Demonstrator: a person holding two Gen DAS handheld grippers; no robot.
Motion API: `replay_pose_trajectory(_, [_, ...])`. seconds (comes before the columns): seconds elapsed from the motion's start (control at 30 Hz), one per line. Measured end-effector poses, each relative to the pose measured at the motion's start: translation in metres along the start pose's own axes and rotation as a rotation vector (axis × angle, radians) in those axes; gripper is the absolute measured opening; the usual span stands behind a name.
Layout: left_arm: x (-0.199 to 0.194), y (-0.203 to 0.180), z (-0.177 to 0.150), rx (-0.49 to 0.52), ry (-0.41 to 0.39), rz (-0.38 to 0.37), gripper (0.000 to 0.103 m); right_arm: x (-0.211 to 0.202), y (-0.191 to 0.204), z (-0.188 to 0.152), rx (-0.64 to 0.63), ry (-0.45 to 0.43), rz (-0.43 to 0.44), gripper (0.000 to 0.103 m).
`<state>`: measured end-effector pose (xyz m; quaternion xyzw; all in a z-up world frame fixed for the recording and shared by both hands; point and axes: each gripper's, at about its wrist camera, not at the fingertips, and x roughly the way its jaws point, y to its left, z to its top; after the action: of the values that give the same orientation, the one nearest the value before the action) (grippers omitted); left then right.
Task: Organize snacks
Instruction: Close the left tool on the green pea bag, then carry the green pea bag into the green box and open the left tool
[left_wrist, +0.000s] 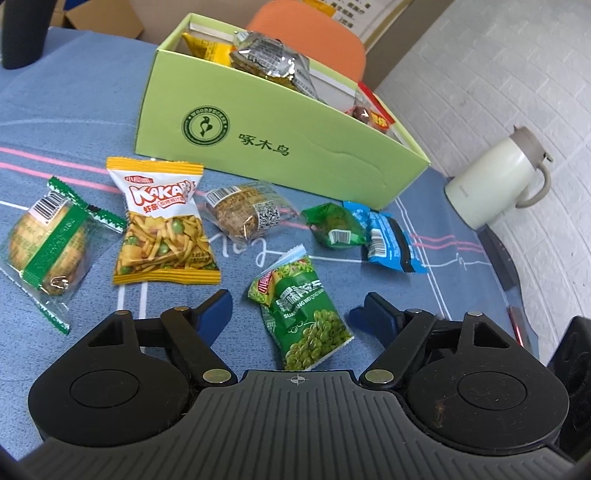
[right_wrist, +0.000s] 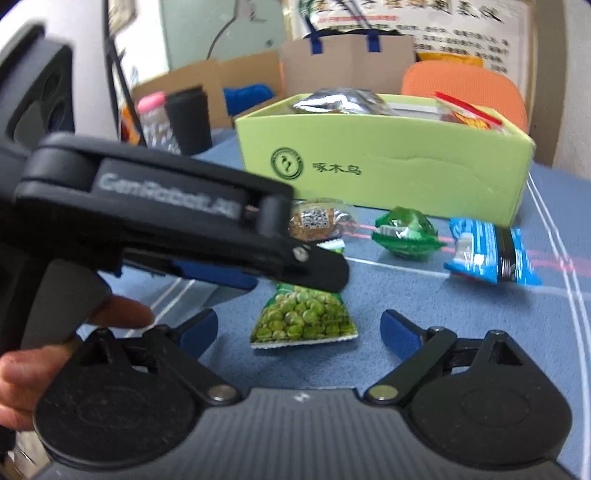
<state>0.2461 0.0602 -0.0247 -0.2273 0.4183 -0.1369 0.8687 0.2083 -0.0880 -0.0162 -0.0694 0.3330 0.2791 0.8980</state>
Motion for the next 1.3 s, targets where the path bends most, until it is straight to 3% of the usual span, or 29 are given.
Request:
replay_pose_trajectory(0.2, [0.001, 0.004, 0.003, -0.016, 0.009, -0.019, 0.059, 0.01, 0.004, 0.006, -0.036, 0.01, 0.001, 0.091])
replay_pose_trajectory(0.27, [0.001, 0.004, 0.003, -0.004, 0.009, -0.017, 0.059, 0.014, 0.004, 0.005, -0.032, 0.022, 0.012, 0.081])
replay_pose_trajectory(0.33, [0.002, 0.001, 0.001, 0.016, 0.007, -0.011, 0.058, 0.017, 0.005, 0.005, -0.023, 0.018, 0.021, 0.079])
replay_pose_trajectory(0.37, [0.003, -0.001, 0.001, 0.026, 0.008, -0.008, 0.05, 0.017, 0.007, 0.005, -0.035, 0.014, 0.017, 0.072])
replay_pose_trajectory(0.43, [0.004, -0.003, 0.0, 0.037, 0.007, 0.006, 0.026, 0.013, 0.008, 0.005, -0.014, 0.009, 0.011, 0.063])
replay_pose_trajectory(0.5, [0.005, -0.001, 0.0, 0.025, 0.026, -0.018, 0.017, 0.006, 0.007, 0.003, 0.005, 0.003, 0.004, 0.06])
replay_pose_trajectory(0.73, [-0.016, -0.015, 0.023, 0.009, -0.037, -0.108, 0.017, -0.02, 0.01, 0.027, -0.026, -0.101, -0.058, 0.062])
replay_pose_trajectory(1.0, [-0.048, -0.011, 0.12, 0.051, -0.24, -0.07, 0.019, 0.013, 0.007, 0.131, -0.149, -0.243, -0.01, 0.065])
replay_pose_trajectory(1.17, [-0.034, 0.022, 0.175, 0.0, -0.26, -0.035, 0.021, 0.064, 0.003, 0.174, -0.187, -0.211, 0.035, 0.069])
replay_pose_trajectory(1.3, [-0.007, 0.048, 0.19, -0.041, -0.221, -0.004, 0.034, 0.08, -0.008, 0.176, -0.18, -0.179, 0.025, 0.071])
